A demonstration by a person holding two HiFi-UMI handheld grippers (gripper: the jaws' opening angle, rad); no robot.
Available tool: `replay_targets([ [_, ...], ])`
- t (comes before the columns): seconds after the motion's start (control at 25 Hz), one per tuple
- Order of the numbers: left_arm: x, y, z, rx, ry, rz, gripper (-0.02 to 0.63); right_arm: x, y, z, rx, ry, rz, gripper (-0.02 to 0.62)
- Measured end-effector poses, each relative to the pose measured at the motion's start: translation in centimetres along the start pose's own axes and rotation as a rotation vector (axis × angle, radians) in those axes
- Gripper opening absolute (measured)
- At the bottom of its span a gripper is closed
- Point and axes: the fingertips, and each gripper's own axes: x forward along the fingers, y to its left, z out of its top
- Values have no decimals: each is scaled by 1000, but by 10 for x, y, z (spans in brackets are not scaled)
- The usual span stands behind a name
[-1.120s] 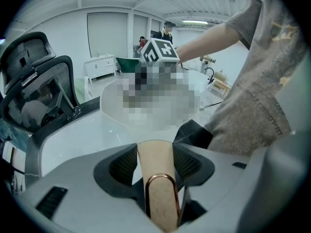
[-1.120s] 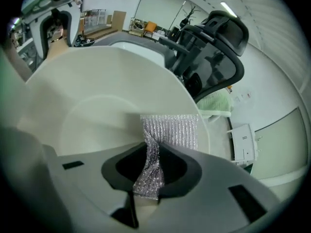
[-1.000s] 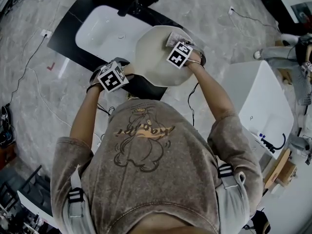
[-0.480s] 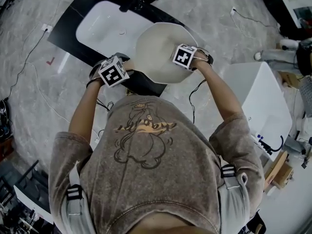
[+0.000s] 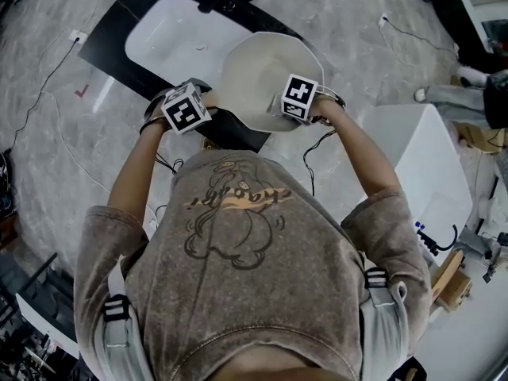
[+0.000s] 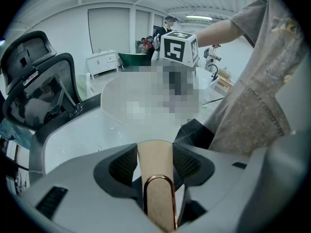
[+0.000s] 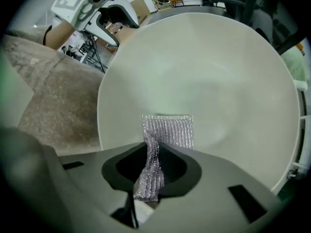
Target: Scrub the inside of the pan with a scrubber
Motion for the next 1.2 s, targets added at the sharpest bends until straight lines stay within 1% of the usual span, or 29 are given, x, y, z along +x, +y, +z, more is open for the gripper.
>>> replay_targets([
  [0.16,-1,-2,1,-3,5,5,242,3,18,11,9,-36,80,92],
  [0.32,1,-1,1,-5,16,12,242,8,40,30,16,-102,176,91],
  [0.48,0,-1,2,-2,17,12,242,5,51,61,31,-194,236,89],
  [0.56,1,0,1,-1,17,12,242,5,53,79,43,-237,252,89],
  [0.76,2,1,-1,-2,16,16,242,9,48,109,26,-261,233,89],
  [0.96,2,-2,1,-5,15,8,242,1,29,141,100,-387,205,89],
  [1.08,1,-3,1,-1,15,1,242,-2,12,158,146,-456,143,89],
  [1.2,1,-3,1,0,21,1,242,-3,-11,167,165,-489,19,89],
])
